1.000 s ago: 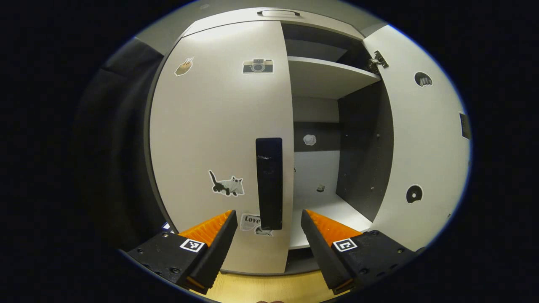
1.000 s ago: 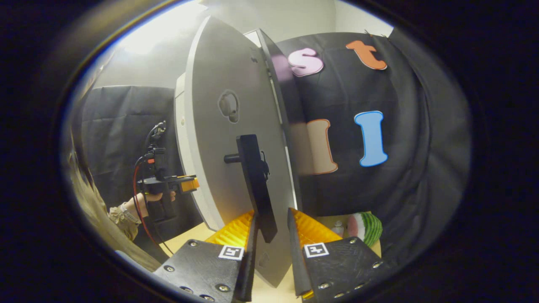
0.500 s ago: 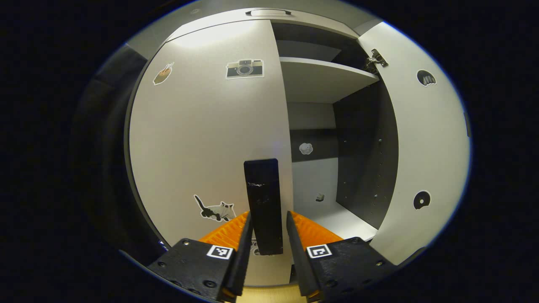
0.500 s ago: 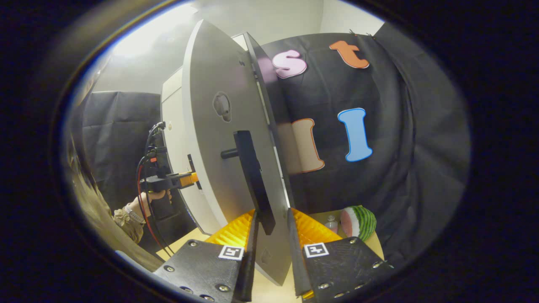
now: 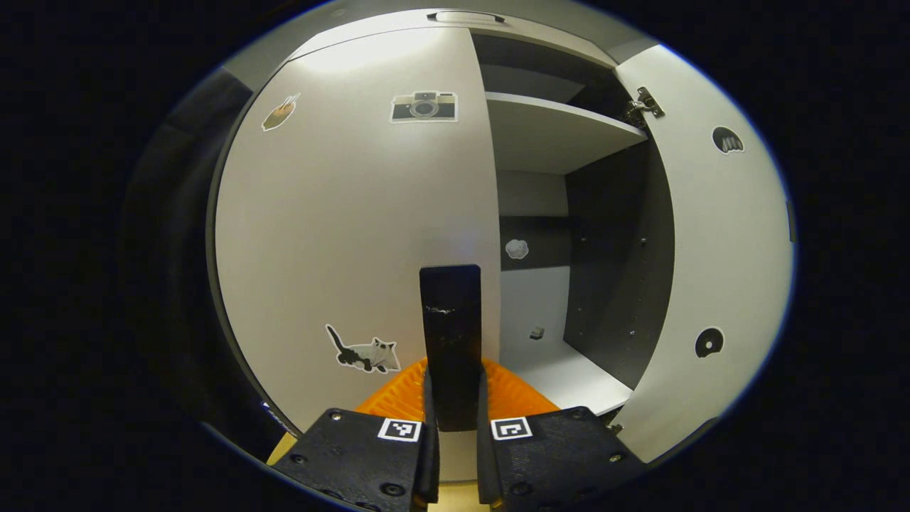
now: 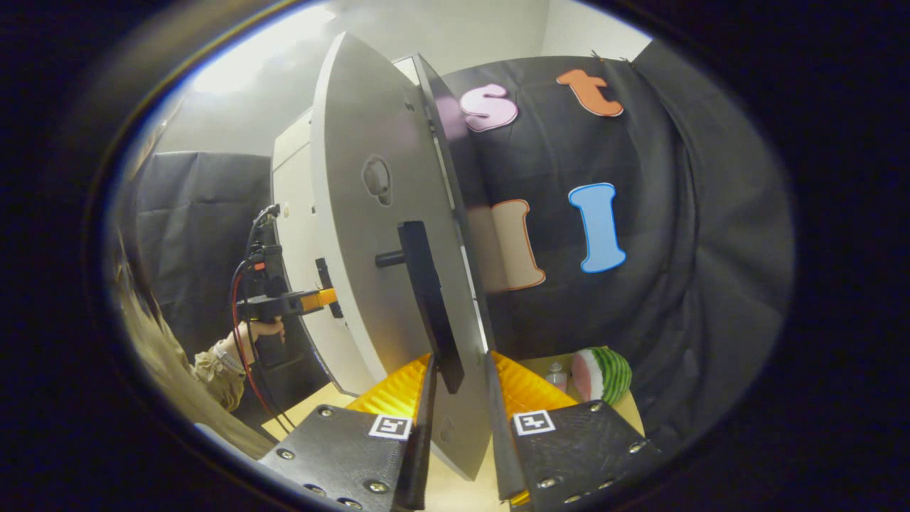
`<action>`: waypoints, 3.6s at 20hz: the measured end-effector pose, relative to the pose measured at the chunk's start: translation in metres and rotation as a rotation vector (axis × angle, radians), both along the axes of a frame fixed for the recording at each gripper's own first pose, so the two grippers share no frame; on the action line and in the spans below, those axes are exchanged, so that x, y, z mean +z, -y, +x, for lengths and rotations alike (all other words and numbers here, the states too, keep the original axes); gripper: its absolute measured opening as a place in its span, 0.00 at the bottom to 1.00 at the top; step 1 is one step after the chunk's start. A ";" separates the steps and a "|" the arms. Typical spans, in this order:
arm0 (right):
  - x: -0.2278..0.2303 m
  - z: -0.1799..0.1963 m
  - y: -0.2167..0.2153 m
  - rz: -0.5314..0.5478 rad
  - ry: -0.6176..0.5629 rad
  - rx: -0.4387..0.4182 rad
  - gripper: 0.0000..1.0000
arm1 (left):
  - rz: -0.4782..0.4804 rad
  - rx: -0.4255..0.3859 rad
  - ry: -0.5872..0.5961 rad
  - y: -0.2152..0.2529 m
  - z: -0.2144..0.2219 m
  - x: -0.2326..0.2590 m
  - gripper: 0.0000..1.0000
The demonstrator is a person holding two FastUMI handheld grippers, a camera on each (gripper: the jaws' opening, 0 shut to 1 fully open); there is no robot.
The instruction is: Open the right door of the double-door shoe cabinet with the right hand, and open the left door with the left hand.
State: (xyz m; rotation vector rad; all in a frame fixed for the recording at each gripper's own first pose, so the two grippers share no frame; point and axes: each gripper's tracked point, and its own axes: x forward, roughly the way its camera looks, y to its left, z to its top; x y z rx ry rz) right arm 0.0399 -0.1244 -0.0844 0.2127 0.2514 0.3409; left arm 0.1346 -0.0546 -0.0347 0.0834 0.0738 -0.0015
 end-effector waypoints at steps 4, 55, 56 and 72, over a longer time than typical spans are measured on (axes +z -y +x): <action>0.001 -0.001 0.003 0.013 0.000 0.009 0.30 | -0.005 -0.004 0.004 0.000 -0.003 0.000 0.20; -0.021 -0.012 -0.012 0.089 -0.060 0.040 0.30 | 0.010 -0.328 0.018 -0.101 -0.183 0.008 0.19; -0.021 -0.012 -0.012 0.091 -0.062 0.037 0.30 | 0.008 -0.322 0.022 -0.105 -0.185 0.009 0.19; -0.024 -0.005 -0.012 0.123 -0.074 0.011 0.37 | 0.010 -0.015 0.056 -0.217 -0.209 0.017 0.03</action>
